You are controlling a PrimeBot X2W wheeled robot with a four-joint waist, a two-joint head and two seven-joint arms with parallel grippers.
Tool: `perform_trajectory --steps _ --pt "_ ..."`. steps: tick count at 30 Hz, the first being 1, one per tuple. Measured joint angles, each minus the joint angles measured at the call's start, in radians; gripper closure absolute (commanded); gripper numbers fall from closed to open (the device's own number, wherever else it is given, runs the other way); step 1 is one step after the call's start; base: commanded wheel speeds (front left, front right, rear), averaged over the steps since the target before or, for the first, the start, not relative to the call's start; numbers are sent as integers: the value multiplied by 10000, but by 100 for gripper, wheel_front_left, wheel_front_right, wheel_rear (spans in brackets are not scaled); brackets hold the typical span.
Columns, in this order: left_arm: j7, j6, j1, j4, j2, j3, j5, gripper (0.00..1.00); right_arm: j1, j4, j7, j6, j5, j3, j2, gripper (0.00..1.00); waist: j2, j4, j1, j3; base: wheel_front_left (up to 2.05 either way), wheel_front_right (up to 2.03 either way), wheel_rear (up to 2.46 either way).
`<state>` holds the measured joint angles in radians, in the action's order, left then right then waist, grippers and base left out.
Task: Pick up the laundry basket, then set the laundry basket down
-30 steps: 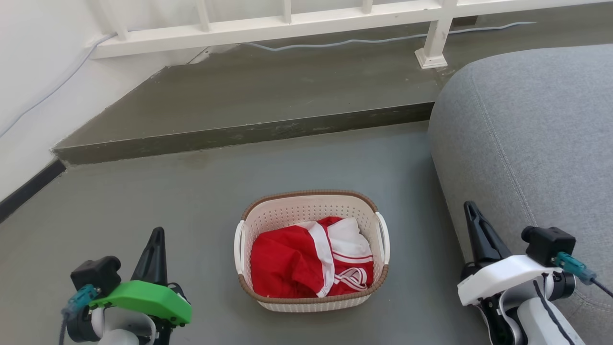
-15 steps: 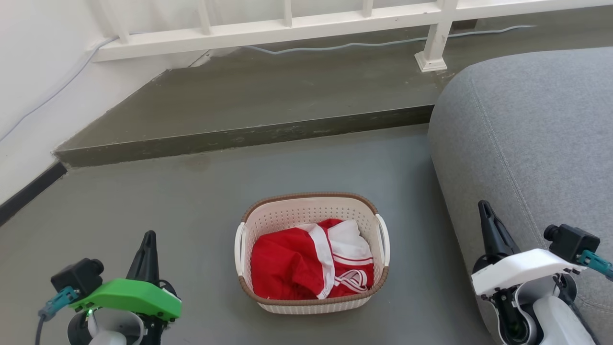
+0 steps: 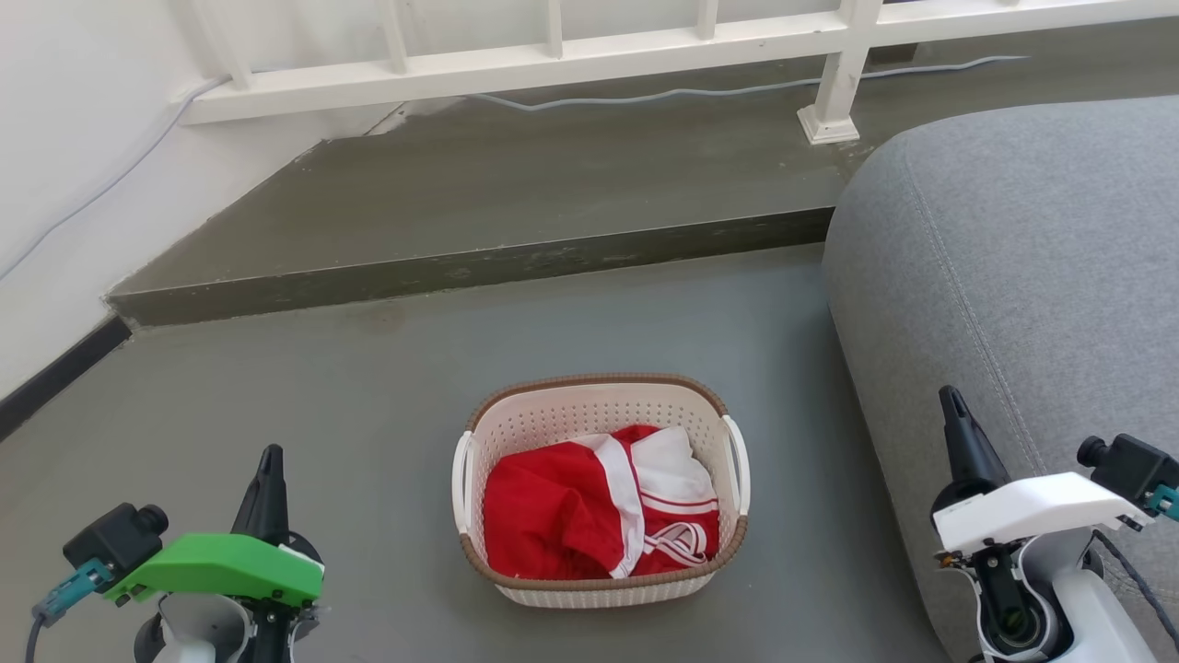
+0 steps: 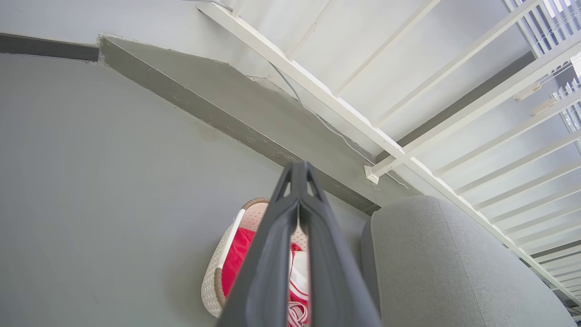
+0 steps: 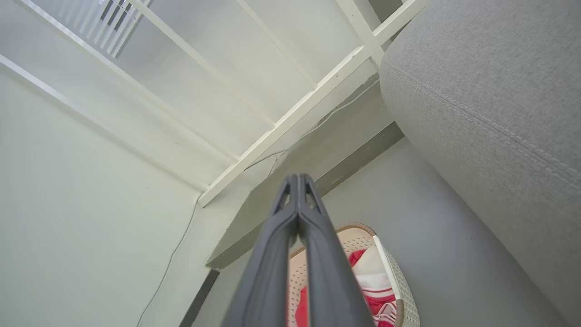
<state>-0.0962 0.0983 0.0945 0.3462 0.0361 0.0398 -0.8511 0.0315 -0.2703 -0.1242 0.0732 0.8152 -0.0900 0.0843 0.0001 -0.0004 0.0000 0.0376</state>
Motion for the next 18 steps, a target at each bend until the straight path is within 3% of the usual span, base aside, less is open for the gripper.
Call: perform_trajectory --steps 18 --pt "642 82 0 -159 -12 -372 -2109 100 18 -8 637 105 2334 579 -86 100 0 3 0 -102 0 0 0"
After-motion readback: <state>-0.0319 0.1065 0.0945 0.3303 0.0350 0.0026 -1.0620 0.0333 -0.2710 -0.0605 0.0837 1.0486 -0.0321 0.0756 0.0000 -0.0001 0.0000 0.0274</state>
